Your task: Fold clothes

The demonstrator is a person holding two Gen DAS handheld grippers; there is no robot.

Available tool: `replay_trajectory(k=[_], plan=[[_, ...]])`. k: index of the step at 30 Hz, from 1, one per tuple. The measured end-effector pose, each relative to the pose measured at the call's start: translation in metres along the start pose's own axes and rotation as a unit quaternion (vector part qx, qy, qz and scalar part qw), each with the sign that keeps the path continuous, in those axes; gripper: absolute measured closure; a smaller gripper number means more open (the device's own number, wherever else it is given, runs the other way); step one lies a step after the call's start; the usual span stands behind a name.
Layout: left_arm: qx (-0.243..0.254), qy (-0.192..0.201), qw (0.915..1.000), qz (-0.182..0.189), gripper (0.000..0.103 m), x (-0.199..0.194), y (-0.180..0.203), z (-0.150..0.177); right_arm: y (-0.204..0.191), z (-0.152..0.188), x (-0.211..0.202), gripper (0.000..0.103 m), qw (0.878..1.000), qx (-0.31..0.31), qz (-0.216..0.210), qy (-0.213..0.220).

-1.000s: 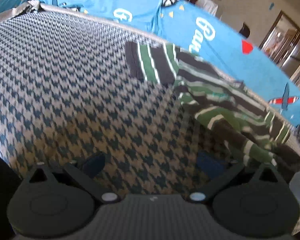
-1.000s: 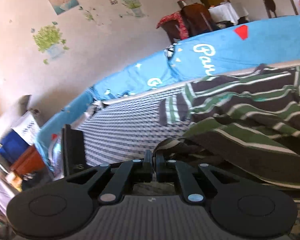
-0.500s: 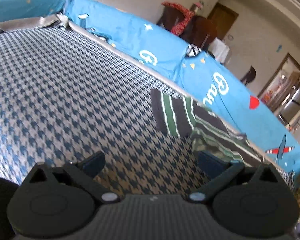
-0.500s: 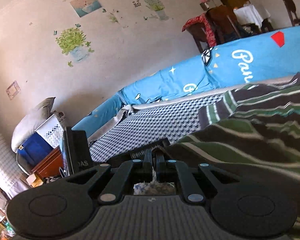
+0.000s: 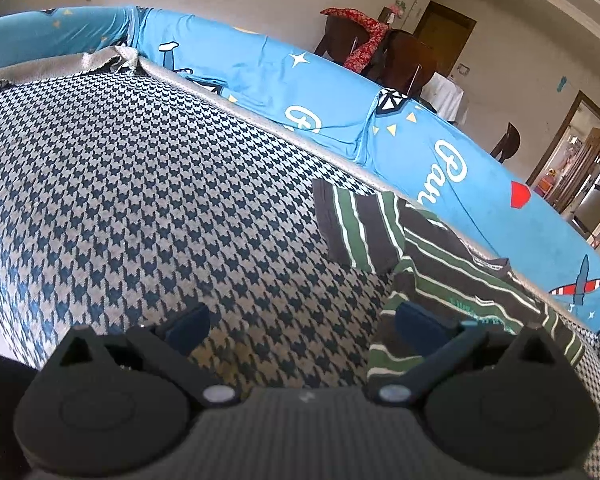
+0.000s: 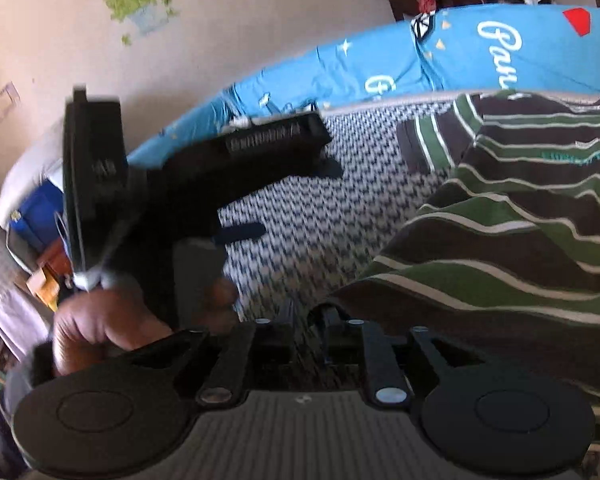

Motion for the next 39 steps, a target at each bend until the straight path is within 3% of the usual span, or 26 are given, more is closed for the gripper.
replay_trajectory(k=[8, 22, 30, 39], plan=[[0.009, 0.000, 1.0000, -0.004, 0.000, 0.002, 0.002, 0.002, 0.001, 0.017, -0.003, 0.077, 0.999, -0.008, -0.021, -0.034], [0.057, -0.045, 0.9973, 0.013, 0.000, 0.015, 0.032, 0.030, 0.053, 0.037, -0.050, 0.076, 0.995, -0.042, 0.092, -0.002], [0.080, -0.062, 0.9948, 0.016, 0.000, 0.022, 0.042, 0.047, 0.082, 0.048, -0.057, 0.076, 0.991, -0.026, 0.129, -0.005], [0.091, -0.076, 0.9929, 0.016, 0.000, 0.029, 0.048, 0.058, 0.104, 0.039, -0.070, 0.076, 0.969, -0.088, 0.227, 0.034]])
Point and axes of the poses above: each gripper's, at about its wrist camera, not at the fingertips, and x roughly the way its jaws point, y to its right, z to its underside, the point moved 10 cm from there along x, roughly the way its jaws point, and after that the axes turned 6 degrees about y, right-handed, at the moved point
